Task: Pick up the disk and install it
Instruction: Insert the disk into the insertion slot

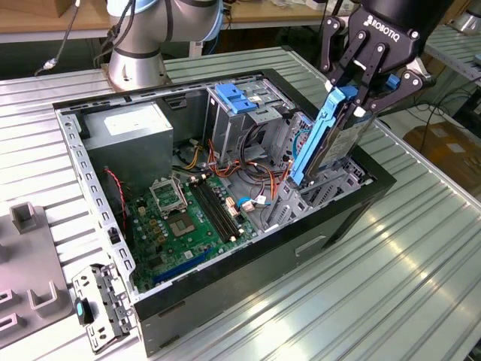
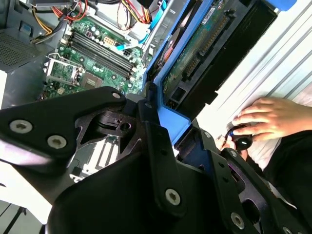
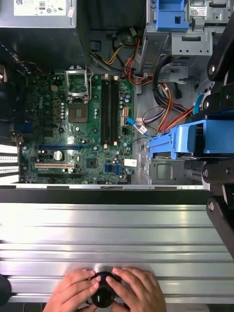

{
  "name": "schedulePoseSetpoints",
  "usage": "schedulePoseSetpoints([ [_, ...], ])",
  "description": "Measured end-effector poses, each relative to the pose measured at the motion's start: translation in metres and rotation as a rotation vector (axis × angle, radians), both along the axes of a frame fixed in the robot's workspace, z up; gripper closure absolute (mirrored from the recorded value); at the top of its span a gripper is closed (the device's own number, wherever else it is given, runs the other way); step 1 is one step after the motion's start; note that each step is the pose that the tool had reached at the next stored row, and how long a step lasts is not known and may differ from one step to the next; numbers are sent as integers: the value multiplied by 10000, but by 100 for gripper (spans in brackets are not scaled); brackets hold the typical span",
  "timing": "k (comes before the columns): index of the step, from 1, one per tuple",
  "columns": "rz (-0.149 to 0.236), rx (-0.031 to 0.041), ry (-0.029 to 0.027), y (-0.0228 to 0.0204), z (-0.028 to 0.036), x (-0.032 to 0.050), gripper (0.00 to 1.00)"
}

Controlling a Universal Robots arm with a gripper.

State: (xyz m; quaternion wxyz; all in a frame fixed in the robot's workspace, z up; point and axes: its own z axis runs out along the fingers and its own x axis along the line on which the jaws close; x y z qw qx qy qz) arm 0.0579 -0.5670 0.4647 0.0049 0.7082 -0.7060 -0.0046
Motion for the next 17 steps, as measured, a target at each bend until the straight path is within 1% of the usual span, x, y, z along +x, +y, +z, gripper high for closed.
schedulePoseSetpoints([
  [3, -1, 0, -1, 41, -41, 11, 63],
  [4, 0, 3, -1, 44, -57, 21, 63],
  [7, -1, 0, -1, 45, -87, 51, 63],
  [17, 13, 1, -1, 44, -171, 51, 63],
])
